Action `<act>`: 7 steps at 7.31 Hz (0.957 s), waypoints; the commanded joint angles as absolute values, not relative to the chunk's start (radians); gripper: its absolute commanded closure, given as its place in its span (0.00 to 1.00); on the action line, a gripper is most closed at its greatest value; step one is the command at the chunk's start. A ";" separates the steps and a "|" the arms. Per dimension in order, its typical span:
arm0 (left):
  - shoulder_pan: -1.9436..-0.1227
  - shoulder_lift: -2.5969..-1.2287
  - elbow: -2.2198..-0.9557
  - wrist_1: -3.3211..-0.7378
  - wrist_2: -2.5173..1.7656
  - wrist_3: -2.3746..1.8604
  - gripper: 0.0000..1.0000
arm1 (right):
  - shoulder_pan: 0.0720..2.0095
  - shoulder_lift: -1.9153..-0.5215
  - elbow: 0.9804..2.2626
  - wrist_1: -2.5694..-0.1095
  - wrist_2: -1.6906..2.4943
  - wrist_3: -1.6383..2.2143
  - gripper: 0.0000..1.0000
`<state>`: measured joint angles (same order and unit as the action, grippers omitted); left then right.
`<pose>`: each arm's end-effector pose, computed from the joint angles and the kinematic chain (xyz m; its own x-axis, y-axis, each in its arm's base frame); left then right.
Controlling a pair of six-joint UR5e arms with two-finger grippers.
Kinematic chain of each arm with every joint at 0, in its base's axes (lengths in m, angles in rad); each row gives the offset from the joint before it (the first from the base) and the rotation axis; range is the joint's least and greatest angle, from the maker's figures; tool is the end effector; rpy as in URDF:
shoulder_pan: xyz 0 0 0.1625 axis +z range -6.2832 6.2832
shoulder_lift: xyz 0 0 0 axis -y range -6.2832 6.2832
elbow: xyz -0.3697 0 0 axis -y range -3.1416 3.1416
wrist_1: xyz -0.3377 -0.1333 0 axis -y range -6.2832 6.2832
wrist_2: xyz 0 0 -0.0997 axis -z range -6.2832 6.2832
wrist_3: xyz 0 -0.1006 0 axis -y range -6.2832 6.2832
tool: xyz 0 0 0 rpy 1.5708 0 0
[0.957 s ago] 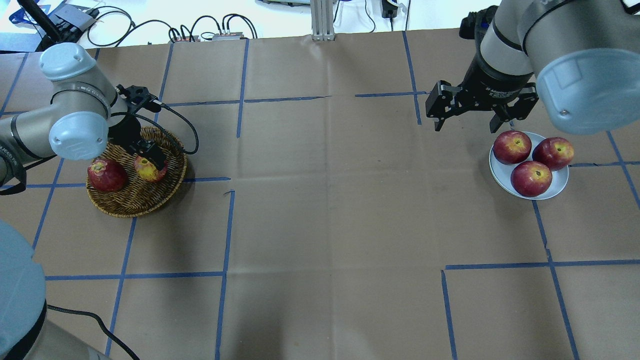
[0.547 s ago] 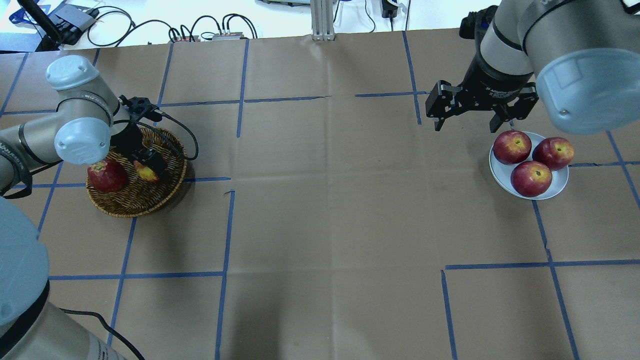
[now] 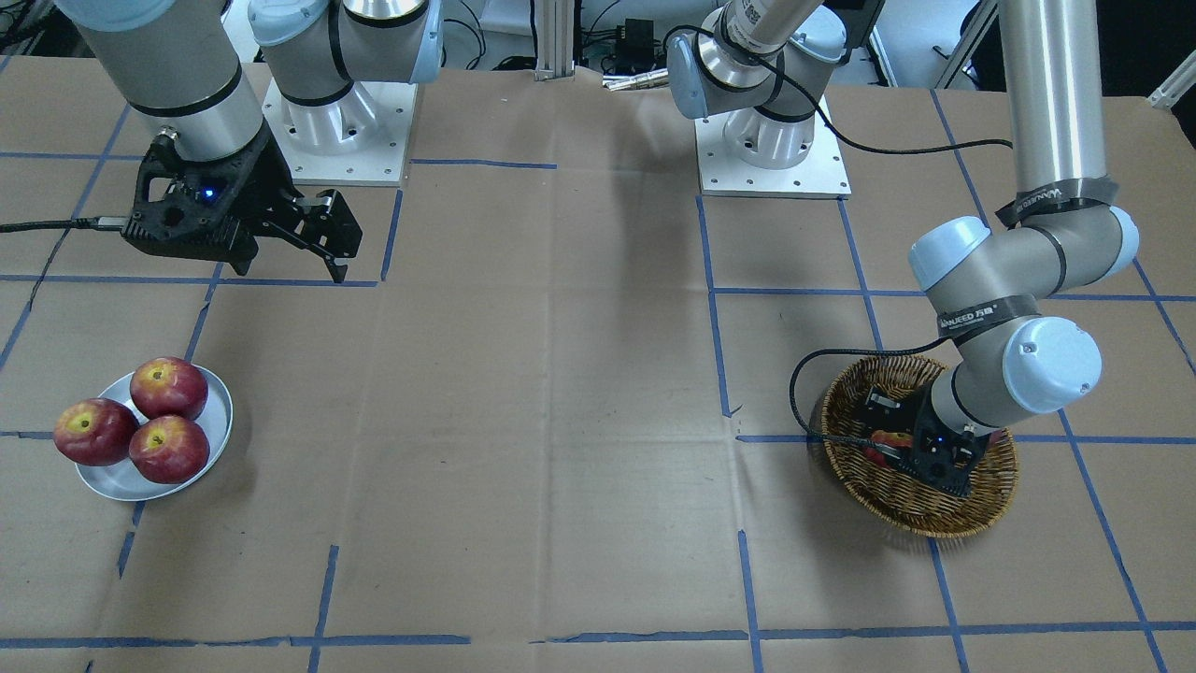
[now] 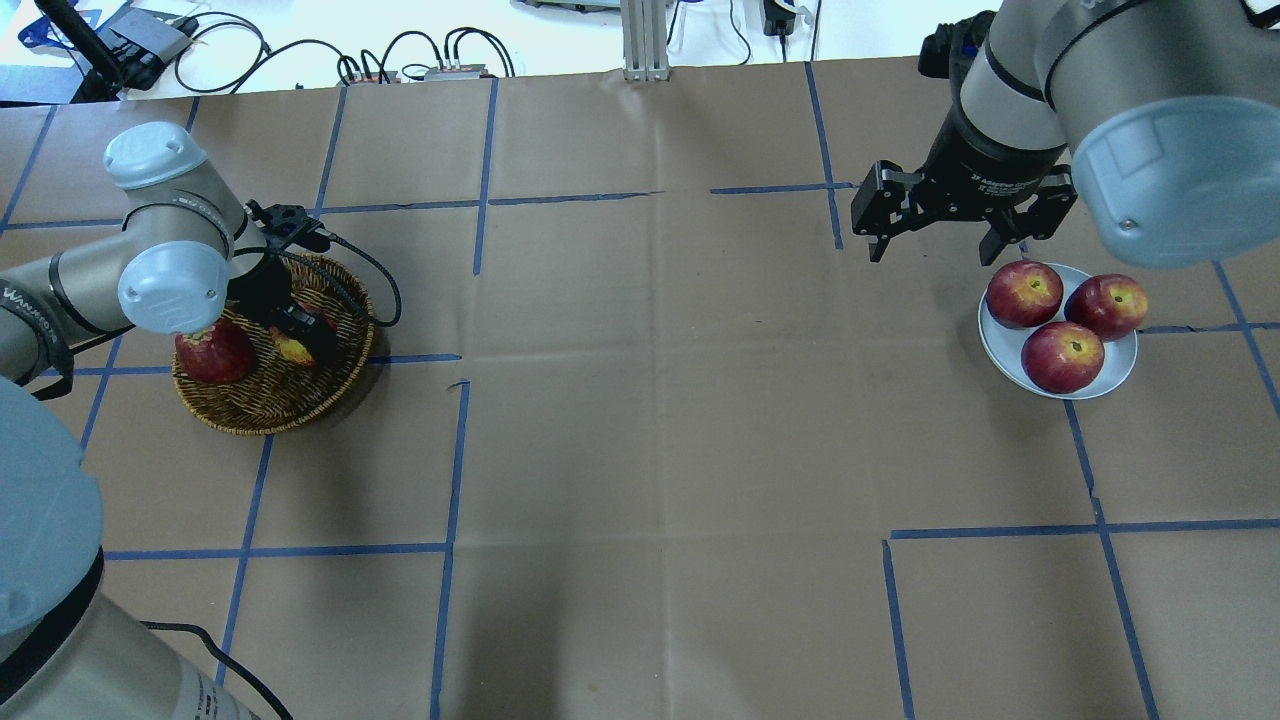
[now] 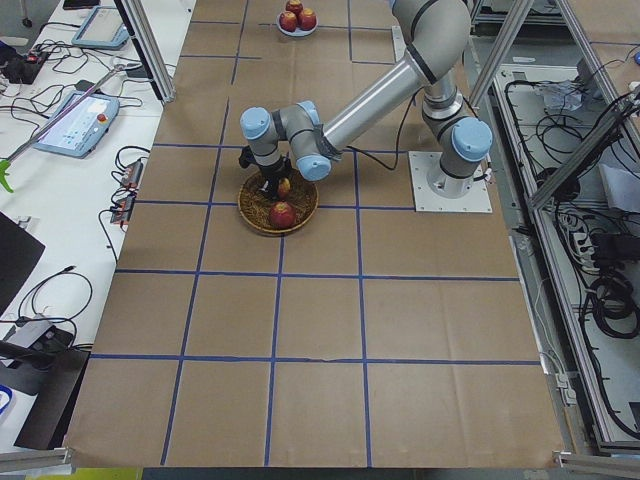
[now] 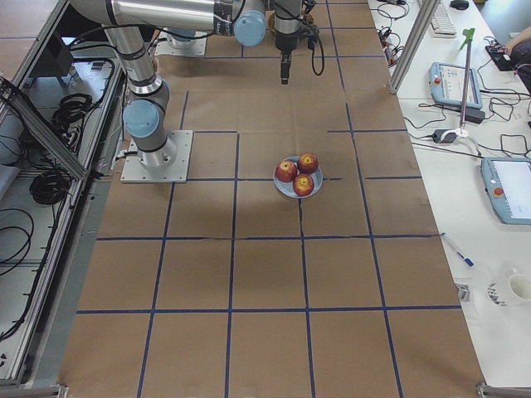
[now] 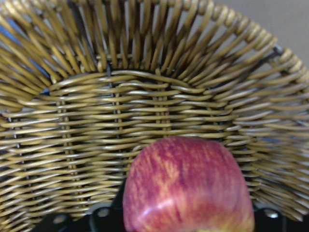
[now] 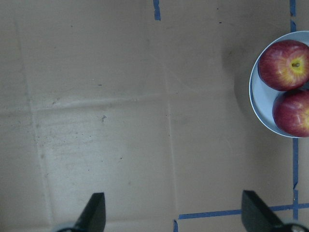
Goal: Transfer apple from basket to plate
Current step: 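Lift the yellow-red apple and carry it toward the table center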
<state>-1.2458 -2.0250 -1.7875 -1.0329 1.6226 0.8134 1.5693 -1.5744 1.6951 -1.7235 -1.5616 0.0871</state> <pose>0.0422 -0.5263 0.1720 -0.8817 0.4679 0.0611 0.4718 0.8723 0.1284 0.1336 -0.4370 0.3942 -0.9960 0.0881 -0.0119 0.0885 0.9956 -0.0311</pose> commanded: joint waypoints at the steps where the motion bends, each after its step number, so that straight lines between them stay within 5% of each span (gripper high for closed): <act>1: -1.300 -1.967 -1.764 -1.089 1.624 0.735 0.73 | 1.569 -1.574 1.695 -1.723 -1.562 0.086 0.00; 4: -1.576 -1.897 -1.738 -1.114 1.625 0.286 0.72 | 1.569 -1.575 1.695 -1.724 -1.562 0.087 0.00; 7: -1.848 -2.073 -1.550 -1.100 1.583 -0.189 0.72 | 1.569 -1.574 1.695 -1.724 -1.562 0.087 0.00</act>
